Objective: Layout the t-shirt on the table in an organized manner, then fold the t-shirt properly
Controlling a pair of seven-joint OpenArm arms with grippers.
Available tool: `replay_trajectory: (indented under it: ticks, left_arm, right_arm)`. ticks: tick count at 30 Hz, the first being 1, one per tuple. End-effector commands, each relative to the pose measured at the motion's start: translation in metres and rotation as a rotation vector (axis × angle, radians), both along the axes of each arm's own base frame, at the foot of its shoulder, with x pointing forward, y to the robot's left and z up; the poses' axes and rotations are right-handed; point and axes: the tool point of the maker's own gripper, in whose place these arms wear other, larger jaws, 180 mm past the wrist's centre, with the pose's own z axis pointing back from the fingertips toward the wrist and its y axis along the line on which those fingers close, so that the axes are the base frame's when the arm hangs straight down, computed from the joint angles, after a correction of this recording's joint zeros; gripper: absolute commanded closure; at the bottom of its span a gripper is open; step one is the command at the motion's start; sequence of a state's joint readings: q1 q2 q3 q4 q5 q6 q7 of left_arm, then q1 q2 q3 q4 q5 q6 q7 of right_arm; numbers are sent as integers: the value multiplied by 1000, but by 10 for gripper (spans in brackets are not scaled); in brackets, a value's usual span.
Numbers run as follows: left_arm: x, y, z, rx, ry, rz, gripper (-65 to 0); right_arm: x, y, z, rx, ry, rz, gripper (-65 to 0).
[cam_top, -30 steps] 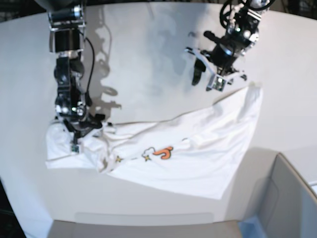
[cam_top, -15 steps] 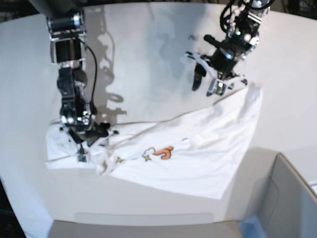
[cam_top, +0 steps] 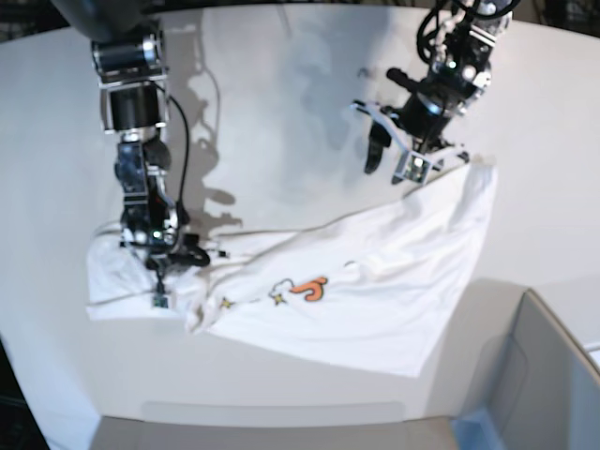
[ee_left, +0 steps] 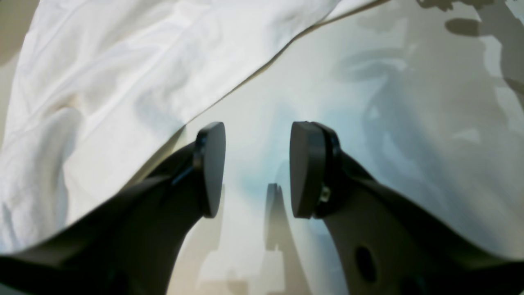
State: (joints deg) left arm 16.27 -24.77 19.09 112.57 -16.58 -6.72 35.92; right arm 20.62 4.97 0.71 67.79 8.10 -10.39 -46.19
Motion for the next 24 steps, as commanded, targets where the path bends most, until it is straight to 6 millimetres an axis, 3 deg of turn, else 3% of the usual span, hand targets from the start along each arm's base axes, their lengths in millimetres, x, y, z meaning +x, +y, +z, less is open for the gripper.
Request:
replay_trajectory:
  ticks: [1,8,12,15,19,22,24]
  left_arm:
    - [5,0,11,-7,-42,-4,-256]
    - [5,0,11,-7,-42,-4,-256]
    - [4,0,9,-7,-37,-4,-256]
    - [4,0,9,-7,-37,-4,-256]
    - [3,0,9,-7,-35,-4,-256]
    - [2,0,8,-6,-31,-4,-256]
    - [-3,0,4,-6,-17,-4,-256]
  right_arm:
    - [16,5,25,13,-80,9,0]
    - [-4,54,66,220,-165,73,0]
    - [-19,64,81,366,-183,109,0]
    - [-28,65,76,481,-140,114,0]
    - [-43,56,45,576,-25,77,0]
    - [-56,49,29,560,70,85,0]
    - [-59,38,30,512,72,73,0]
